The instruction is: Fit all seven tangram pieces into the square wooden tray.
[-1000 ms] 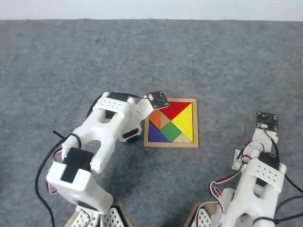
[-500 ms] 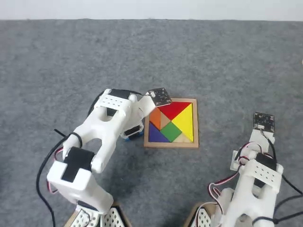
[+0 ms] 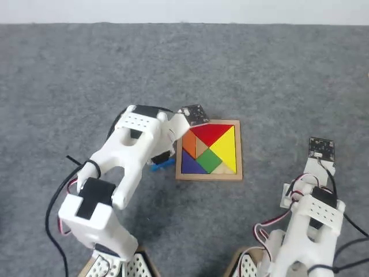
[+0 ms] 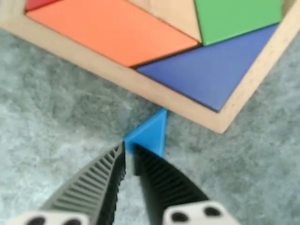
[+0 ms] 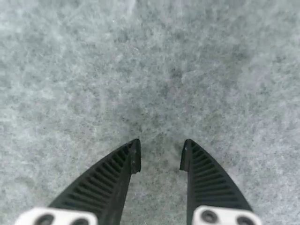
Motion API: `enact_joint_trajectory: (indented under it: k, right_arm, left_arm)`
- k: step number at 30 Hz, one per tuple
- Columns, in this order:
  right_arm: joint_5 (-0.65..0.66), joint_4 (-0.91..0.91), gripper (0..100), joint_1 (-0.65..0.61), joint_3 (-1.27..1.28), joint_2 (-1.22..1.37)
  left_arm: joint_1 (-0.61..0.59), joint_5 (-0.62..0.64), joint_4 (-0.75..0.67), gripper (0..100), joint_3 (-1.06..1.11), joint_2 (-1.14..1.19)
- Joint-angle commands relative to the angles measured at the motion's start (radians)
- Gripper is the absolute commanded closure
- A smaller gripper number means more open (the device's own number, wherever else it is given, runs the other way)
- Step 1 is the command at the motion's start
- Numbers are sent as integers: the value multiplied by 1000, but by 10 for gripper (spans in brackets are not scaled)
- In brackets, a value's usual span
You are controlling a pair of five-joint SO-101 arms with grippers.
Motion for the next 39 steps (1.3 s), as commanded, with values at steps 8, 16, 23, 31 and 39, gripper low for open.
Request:
enact_joint_trajectory:
  k: [8,16,23,31,39]
  right_arm:
    - [14,-21,838,-8,-6,-21]
    - [15,-21,838,-8,-6,-21]
    - [15,-21,838,-8,-6,-21]
    - [15,-21,838,-8,-6,-21]
    - [15,-21,838,-8,-6,-21]
  left_arm:
    - [-37,-6,166,814,-191,-2]
    - [-34,-5,12,813,-111,91]
    - [-40,-3,-14,816,-124,160]
    - [-17,-3,-17,925,-133,152]
    - [-9,-3,12,961,-140,150]
